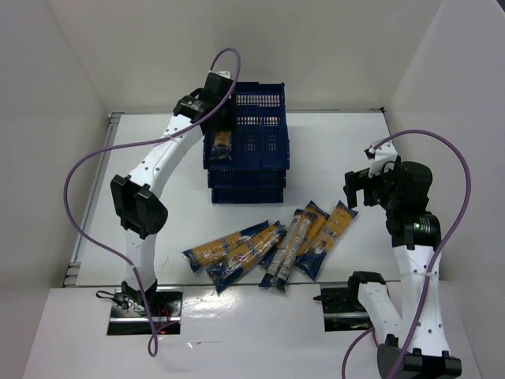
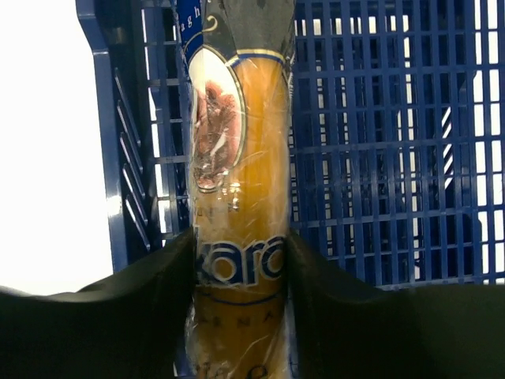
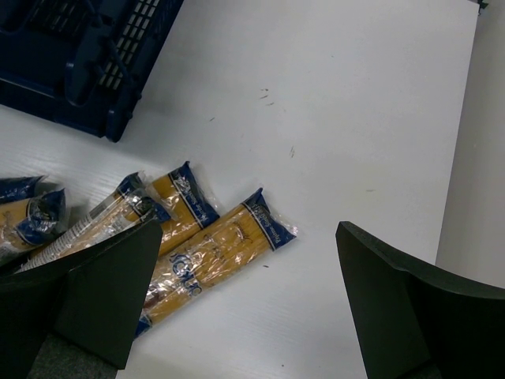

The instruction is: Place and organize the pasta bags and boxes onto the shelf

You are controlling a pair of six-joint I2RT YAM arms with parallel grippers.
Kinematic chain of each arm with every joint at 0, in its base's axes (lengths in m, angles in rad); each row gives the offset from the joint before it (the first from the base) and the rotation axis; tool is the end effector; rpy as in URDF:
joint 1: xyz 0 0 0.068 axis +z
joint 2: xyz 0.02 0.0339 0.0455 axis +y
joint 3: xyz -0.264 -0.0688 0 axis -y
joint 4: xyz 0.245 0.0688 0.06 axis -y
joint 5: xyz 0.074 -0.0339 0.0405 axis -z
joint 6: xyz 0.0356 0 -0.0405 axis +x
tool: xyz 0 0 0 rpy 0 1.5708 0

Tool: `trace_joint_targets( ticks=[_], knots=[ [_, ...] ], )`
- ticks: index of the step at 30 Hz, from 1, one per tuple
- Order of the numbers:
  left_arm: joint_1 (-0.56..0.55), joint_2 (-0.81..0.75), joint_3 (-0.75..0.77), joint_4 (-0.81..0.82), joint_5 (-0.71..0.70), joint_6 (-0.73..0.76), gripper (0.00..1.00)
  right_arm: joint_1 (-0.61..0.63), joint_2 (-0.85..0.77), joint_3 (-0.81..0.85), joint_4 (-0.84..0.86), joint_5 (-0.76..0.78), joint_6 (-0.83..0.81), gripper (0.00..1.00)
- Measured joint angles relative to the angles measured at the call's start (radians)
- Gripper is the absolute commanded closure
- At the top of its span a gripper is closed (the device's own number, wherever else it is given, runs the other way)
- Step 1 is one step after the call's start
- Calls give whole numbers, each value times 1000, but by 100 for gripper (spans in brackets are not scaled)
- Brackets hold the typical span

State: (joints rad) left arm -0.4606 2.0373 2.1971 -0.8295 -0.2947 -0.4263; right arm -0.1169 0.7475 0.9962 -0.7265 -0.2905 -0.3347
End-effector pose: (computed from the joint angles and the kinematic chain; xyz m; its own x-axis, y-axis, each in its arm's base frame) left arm 0.4129 -0.1933 0.3804 -0.5978 -0.1451 -0.7884 -0.0284 0.9867 -0.1600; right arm 0.1453 -0.0068 0.3617 -0.3851 -0.2717 -0.8820 -0.2831 0.9444 -0.1673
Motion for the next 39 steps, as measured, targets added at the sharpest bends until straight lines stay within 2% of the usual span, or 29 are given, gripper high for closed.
trace_joint_targets(
  ticks=[5, 8, 10, 18, 22, 25, 28, 32, 39],
  knots=[
    [0, -6, -4, 15, 12, -4, 15, 0, 0, 0, 0, -1, 0, 0],
    [-5, -38, -27, 28, 15, -1, 7, 0, 0, 0, 0, -1, 0, 0],
    [-4, -78, -55, 29, 13, 3, 6, 0, 0, 0, 0, -1, 0, 0],
    [-4, -336, -177, 68, -2, 63, 6, 2, -5, 0, 0, -13, 0, 0],
    [-4, -556, -341, 144, -21, 146, 6, 26, 48, 21, -3, -35, 5, 0],
    [-4, -688, -490, 198, -20, 217, 6, 67, 151, 53, 2, -45, 14, 0],
    [5, -747, -634, 230, 2, 269, 11, 101, 272, 85, 13, -60, 30, 1],
    [27, -725, -792, 224, 53, 326, 15, 142, 402, 122, 21, -72, 52, 5],
    [75, -766, -939, 241, 127, 395, 19, 334, 518, 166, 65, -28, 57, 6]
  ],
)
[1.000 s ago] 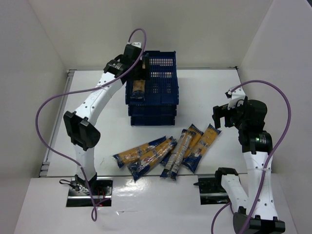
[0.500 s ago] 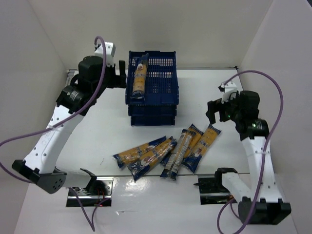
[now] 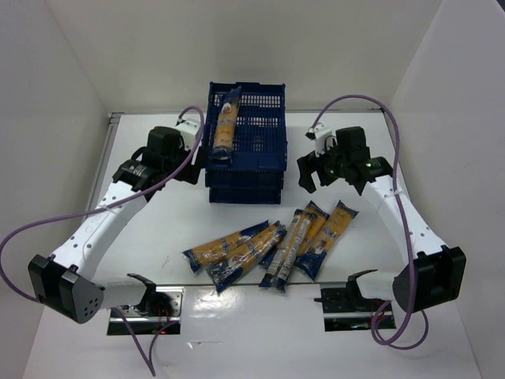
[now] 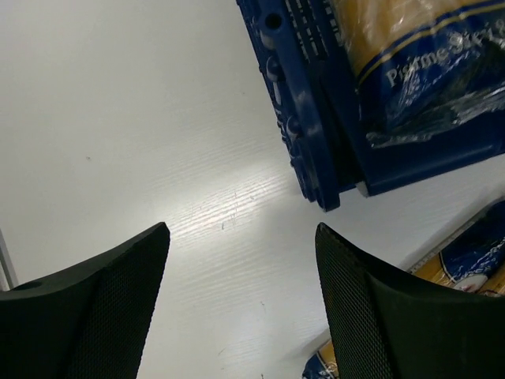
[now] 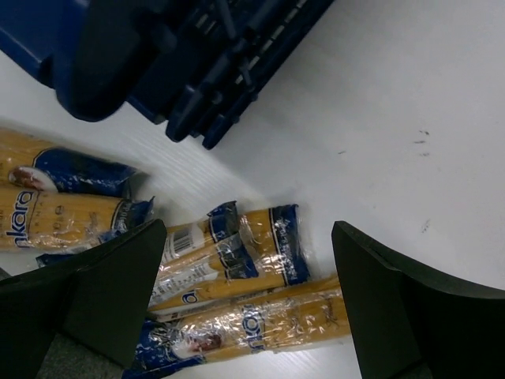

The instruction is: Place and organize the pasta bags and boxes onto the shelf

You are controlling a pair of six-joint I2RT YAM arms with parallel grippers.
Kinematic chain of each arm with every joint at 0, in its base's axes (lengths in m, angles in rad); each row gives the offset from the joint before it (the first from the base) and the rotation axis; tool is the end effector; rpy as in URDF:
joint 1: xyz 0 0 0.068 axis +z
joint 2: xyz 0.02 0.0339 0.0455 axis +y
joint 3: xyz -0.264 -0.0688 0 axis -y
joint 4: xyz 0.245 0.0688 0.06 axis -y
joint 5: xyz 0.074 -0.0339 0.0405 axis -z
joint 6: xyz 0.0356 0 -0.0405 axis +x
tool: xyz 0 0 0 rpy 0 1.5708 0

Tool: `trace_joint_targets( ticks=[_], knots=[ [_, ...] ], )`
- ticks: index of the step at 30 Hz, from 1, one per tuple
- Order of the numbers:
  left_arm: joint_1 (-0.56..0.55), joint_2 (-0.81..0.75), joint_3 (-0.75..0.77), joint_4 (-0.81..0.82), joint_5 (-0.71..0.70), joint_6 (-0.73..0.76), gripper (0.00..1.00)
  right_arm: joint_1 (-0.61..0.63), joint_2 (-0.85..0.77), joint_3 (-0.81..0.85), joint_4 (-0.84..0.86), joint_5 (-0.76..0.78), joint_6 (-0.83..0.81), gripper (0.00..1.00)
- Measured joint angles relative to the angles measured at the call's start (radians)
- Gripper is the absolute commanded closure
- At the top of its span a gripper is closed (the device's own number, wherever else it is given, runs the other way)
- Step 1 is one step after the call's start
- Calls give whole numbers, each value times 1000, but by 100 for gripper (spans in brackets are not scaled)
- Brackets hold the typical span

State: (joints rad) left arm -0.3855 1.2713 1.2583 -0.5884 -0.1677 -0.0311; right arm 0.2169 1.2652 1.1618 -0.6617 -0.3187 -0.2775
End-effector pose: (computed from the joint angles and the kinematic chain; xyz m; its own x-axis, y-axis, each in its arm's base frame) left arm 0.2597 -0.0990 0.3608 -0.5316 0.1826 -0.8271 0.2268 0.9715 0.0688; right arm 0.2595 0.0686 0.3250 -0.5341 -0.3841 -0.7532 -0.5941 0.8043 0.0111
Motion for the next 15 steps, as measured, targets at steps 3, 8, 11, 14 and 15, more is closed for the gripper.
trace_joint_targets(
  ticks=[3, 8, 11, 14, 15],
  knots=[
    [20, -37, -39, 16, 28, 9, 19, 32, 13, -5, 19, 7, -1, 6],
    [48, -36, -5, 30, 92, 26, 17, 32, 14, 7, 38, 10, 4, 6],
    [57, -10, 79, 39, 126, 26, 16, 32, 14, 50, 42, 0, 13, 8],
    [61, 23, 136, 71, 166, 24, 16, 32, 24, 114, 53, -31, 27, 9],
    [61, 37, 148, 75, 178, 24, 16, 32, 32, 133, 60, -43, 32, 9]
  ],
)
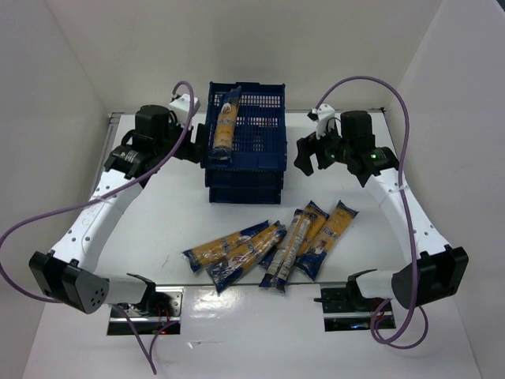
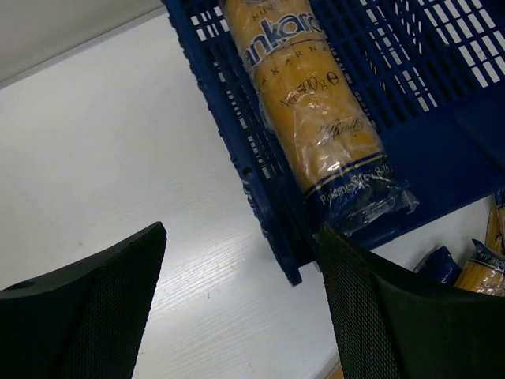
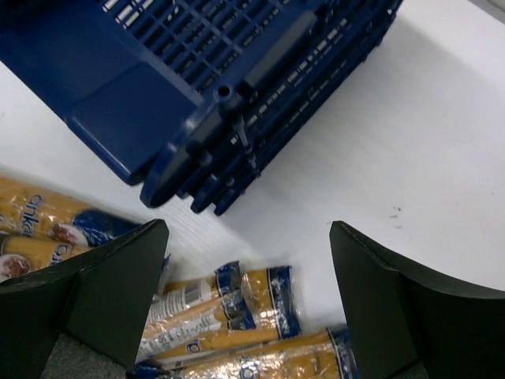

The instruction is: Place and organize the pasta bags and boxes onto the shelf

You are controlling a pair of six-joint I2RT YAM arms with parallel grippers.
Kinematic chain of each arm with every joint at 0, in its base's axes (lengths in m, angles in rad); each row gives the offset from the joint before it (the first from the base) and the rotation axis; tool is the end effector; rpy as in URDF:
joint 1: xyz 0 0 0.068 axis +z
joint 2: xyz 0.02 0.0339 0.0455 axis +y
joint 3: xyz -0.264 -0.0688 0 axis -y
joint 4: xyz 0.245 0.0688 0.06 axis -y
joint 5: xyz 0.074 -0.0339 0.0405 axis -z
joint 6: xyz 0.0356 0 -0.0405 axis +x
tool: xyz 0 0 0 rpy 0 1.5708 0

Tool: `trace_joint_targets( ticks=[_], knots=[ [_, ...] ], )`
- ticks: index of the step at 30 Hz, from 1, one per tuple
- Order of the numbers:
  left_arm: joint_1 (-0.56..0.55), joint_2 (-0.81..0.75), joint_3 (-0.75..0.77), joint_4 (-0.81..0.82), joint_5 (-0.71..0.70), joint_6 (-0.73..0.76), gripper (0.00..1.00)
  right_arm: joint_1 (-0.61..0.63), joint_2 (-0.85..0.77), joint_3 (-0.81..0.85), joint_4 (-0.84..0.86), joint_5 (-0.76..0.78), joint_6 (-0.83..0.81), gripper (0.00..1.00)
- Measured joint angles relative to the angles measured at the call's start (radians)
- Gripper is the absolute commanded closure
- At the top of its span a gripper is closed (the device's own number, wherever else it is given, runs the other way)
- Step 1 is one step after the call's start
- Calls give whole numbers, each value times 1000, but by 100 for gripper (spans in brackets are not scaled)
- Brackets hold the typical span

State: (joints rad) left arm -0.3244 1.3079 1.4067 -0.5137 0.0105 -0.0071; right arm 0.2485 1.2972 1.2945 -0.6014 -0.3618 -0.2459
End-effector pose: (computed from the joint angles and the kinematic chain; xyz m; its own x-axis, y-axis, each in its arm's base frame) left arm 0.2744 -0.0927 0.4081 -0.3844 0.1218 -0.9151 0.3251 0.9456 -0.0107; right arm 0.2704 0.0816 0.3661 -0.4093 -0.3387 -0.8472 -0.6310 0.7758 -0.0053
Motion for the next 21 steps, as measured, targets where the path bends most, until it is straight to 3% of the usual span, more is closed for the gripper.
trace_joint_targets(
  ticks=[9, 21],
  knots=[
    [1, 140, 13, 13, 51, -4, 19, 2, 86, 29, 21, -51, 23, 9],
    [6, 170, 32, 12, 50, -23, 25, 27, 113, 63, 20, -70, 28, 10]
  ],
)
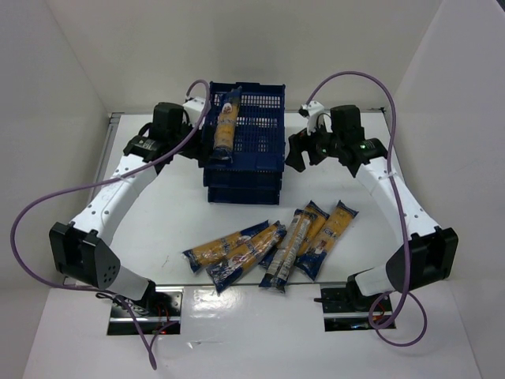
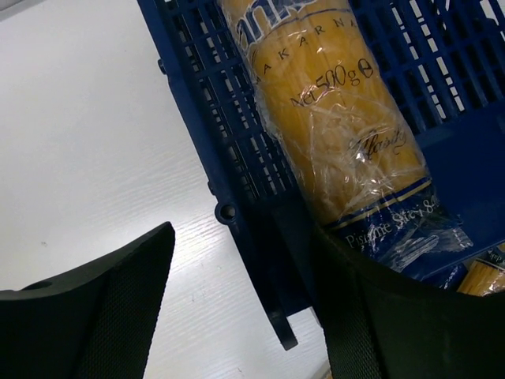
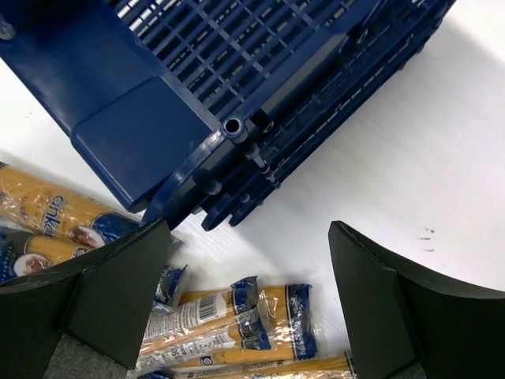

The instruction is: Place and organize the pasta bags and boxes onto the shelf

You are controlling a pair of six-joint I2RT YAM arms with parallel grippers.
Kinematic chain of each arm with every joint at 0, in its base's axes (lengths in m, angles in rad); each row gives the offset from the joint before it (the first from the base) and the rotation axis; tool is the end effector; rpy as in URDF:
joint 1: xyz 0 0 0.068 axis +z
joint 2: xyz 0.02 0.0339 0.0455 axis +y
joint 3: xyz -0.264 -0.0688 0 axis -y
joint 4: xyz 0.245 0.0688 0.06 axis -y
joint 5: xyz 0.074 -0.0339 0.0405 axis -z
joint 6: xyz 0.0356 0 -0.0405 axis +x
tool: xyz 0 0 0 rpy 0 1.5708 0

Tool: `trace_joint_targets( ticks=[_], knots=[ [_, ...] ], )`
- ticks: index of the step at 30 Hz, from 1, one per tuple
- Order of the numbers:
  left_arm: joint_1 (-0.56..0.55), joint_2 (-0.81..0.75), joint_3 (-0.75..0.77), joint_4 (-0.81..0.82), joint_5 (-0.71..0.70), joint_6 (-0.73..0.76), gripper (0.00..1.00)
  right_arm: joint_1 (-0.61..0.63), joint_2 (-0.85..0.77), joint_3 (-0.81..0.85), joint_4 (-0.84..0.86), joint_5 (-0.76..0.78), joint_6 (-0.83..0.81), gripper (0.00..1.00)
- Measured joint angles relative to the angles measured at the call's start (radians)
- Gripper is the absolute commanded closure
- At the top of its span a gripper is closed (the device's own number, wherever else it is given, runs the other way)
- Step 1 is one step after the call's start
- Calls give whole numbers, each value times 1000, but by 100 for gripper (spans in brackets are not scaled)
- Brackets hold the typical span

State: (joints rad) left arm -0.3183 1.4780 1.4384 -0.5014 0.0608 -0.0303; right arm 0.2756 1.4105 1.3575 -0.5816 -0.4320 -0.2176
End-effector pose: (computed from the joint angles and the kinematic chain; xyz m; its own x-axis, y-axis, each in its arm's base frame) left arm 0.3190 -0.1074 0.3702 -0.4999 0.1329 -0.8559 0.3469 0.9362 -0.0572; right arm 0.2955 0.0991 0.3580 -0.4336 -0.3264 -0.8399 -0.6813 0.7288 0.0685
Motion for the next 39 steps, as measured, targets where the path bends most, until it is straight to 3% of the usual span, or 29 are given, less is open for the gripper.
trace_joint_targets(
  ticks=[15, 23, 28, 39],
  knots=[
    [0, 64, 24, 3, 1, -9, 40, 9, -10, 10, 22, -114, 47, 14],
    [0, 84, 37, 3, 8, -26, 53, 50, 20, 10, 69, -96, 68, 27],
    [0, 88, 42, 2, 15, -30, 60, 67, 48, 5, 84, -62, 70, 41],
    [2, 117, 73, -3, 4, -70, 80, 71, 48, -16, 145, 39, 170, 100]
  ],
)
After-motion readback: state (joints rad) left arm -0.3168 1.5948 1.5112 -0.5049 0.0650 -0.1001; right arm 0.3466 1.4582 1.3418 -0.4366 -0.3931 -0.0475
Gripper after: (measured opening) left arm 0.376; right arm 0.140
